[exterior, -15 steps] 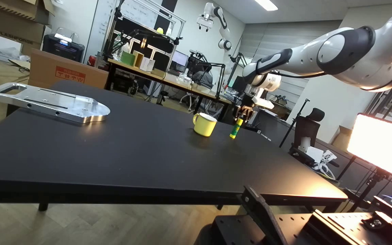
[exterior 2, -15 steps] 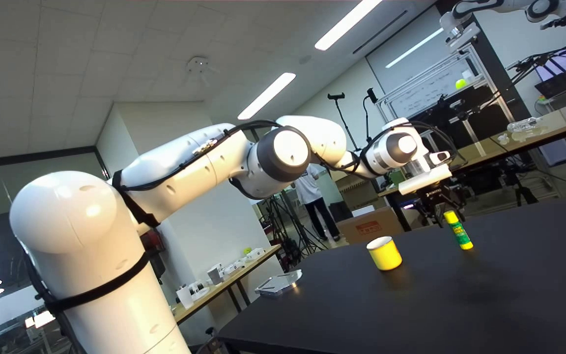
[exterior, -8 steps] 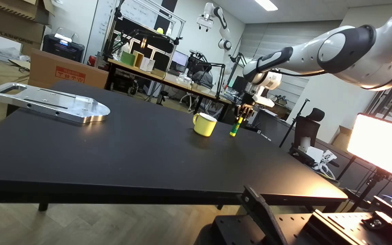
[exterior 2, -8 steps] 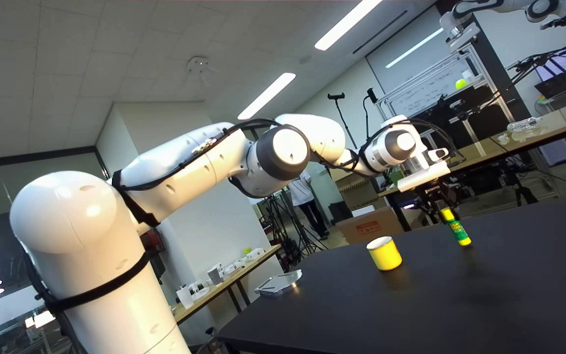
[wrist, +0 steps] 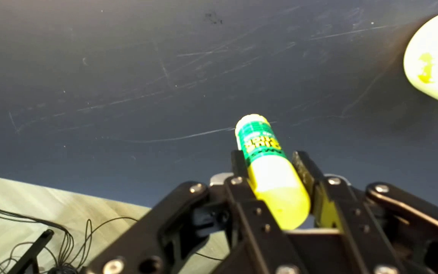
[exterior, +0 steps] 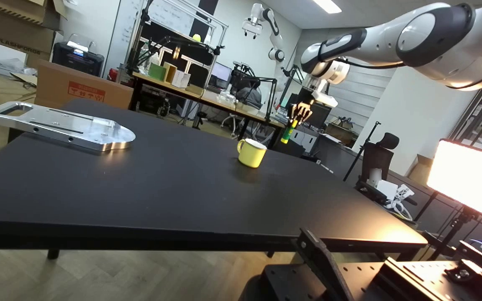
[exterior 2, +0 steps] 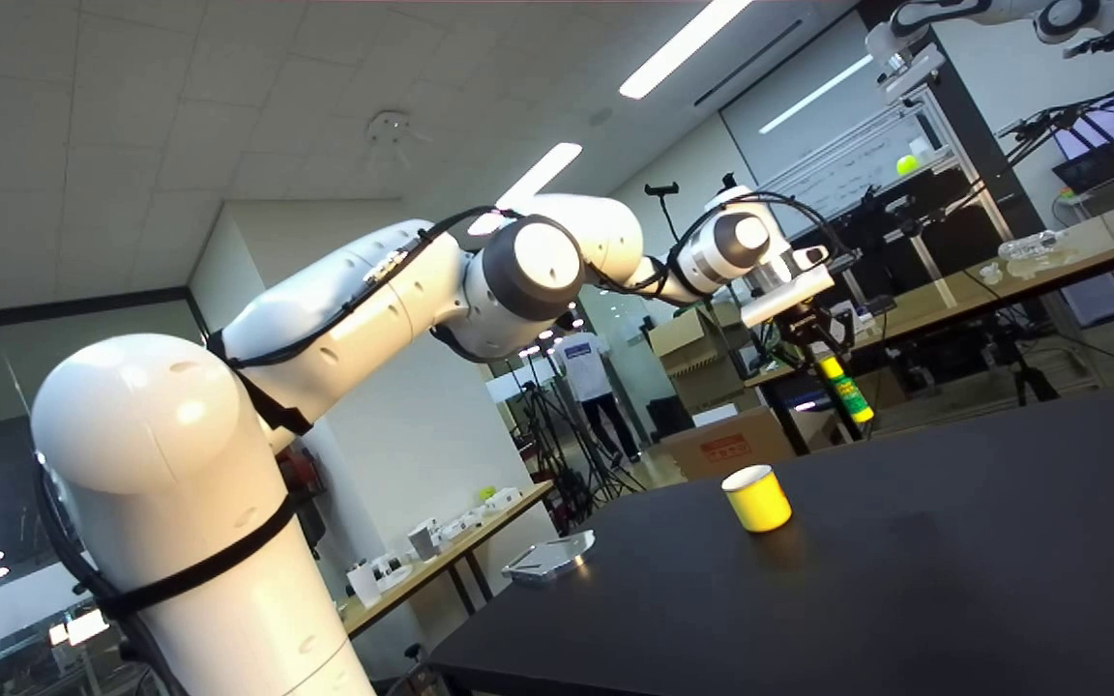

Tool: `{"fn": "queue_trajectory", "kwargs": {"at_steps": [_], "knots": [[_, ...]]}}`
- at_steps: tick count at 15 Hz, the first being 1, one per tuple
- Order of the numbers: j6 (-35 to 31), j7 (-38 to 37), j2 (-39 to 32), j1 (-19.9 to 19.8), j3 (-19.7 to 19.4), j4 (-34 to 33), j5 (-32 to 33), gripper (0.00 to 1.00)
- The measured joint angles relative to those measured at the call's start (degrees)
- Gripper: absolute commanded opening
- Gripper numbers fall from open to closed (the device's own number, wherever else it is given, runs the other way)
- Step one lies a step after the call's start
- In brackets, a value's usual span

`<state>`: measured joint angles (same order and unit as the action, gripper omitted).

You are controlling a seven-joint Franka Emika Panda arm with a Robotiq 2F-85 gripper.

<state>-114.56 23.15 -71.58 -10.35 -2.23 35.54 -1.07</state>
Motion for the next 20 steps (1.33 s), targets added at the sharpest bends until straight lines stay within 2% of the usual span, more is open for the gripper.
{"fn": "queue_trajectory", "kwargs": {"at_steps": [4,7,15,20], "knots": [[2.0,1.9,3.6,2.5,1.0,1.7,0.0,0.09],[3.0,3.3,7.4,4.4,1.6,5.5,0.0,0.09],[2.9,9.4,20.0,6.3,3.6,25.1,0.2,0.09],[-2.3,14.3,26.1,5.9,6.1,38.4,1.0,0.09]]}}
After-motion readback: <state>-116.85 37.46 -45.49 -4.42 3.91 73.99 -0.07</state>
